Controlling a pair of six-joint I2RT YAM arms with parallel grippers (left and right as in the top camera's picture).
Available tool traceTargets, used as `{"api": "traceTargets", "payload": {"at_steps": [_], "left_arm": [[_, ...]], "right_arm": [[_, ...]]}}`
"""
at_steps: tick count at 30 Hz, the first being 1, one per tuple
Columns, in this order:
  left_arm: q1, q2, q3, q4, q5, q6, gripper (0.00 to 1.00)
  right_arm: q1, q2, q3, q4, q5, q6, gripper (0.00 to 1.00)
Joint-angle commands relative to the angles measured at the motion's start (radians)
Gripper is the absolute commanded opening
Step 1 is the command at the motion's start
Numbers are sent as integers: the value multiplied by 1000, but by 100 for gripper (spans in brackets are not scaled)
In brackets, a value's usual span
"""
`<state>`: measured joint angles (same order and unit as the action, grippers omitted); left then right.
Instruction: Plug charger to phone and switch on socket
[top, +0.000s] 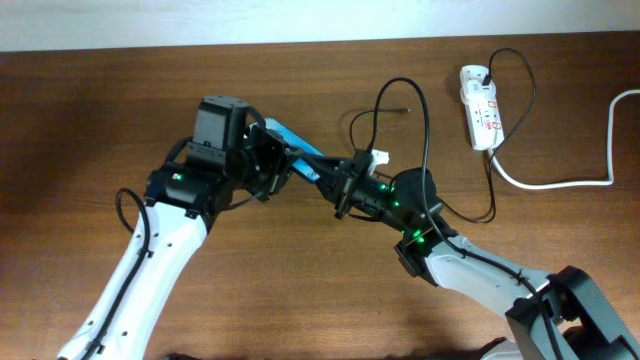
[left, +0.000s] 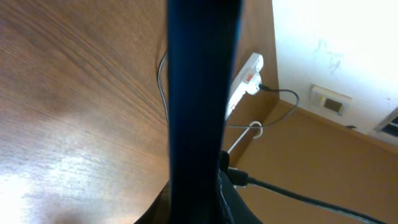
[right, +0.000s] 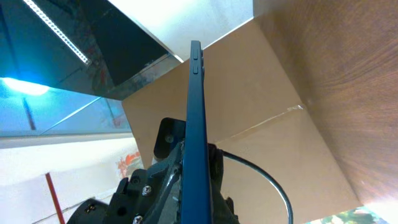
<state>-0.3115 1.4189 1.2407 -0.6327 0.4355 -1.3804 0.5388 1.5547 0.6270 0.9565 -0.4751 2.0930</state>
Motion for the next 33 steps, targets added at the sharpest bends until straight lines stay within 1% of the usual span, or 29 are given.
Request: {"api": "traceTargets", "payload": {"at_steps": [1, 3, 12, 13, 14, 15, 17, 19, 25, 27, 29, 33], "left_arm": [[35, 2, 1, -52, 104, -44, 2], [47, 2, 1, -62, 104, -44, 0], [90, 2, 1, -64, 100, -43, 1], [97, 2, 1, -64, 99, -43, 5], [103, 2, 2, -64, 100, -43, 13], [105, 2, 1, -64, 99, -43, 18], [106, 2, 2, -64, 88, -43, 25], [106, 2, 1, -63, 80, -44, 29], [117, 2, 1, -56, 81, -48, 29], [118, 2, 1, -56, 81, -57, 27], [118, 2, 2, -55, 81, -84, 23], [118, 2, 1, -9, 81, -104, 21]], "right_arm": [[11, -5, 13, 8, -13, -7, 4], [11, -5, 13, 8, -14, -7, 4], [2, -5, 13, 10, -21, -7, 4], [1, -5, 13, 10, -21, -7, 4], [2, -5, 13, 14, -21, -7, 4], [2, -5, 13, 22, -21, -7, 4], [1, -5, 13, 40, -21, -7, 4], [-8, -5, 13, 59, -23, -7, 4], [-11, -5, 13, 58, -29, -7, 4], [-11, -5, 13, 58, -29, -7, 4], [-11, -5, 13, 58, -29, -7, 4], [-11, -5, 13, 58, -21, -7, 4]]}}
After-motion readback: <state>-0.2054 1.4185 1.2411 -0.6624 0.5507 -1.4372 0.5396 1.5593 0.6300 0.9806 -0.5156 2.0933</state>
